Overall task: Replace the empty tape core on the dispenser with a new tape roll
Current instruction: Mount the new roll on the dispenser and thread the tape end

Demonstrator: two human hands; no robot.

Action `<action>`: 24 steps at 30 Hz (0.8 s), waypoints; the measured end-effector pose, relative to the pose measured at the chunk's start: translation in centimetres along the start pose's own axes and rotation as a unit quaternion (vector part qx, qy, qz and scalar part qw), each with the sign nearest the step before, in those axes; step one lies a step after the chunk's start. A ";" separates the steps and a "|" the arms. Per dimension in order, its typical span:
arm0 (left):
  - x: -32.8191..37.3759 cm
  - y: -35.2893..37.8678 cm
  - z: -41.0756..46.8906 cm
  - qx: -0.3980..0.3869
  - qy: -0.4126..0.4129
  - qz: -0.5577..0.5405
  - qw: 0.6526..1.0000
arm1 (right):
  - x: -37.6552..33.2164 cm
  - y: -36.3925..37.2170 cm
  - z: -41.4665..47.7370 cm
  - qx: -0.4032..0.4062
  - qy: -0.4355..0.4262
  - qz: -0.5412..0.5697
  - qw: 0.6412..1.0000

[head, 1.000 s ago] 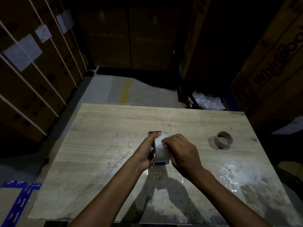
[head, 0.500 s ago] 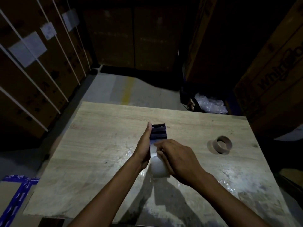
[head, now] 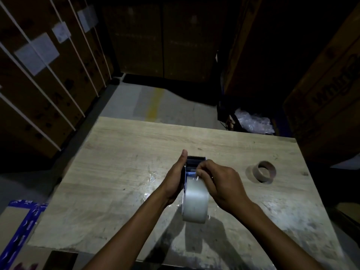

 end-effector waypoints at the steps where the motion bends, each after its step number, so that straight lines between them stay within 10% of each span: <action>1: 0.0 0.1 0.0 -0.006 0.002 0.010 1.000 | 0.2 0.0 0.0 -0.004 0.000 -0.005 1.000; 24: 1.7 2.5 0.0 0.048 0.088 -0.037 0.994 | 0.5 -2.2 1.8 -0.005 0.030 -0.019 0.999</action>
Point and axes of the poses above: each hand's wrist, its own z-axis towards the middle knuckle, its own y-axis out of the palm, x = y × z, the point moved 10 cm from there along z, towards the middle knuckle, and after that the axes turned 1 degree about -y, right-handed, at the moved point
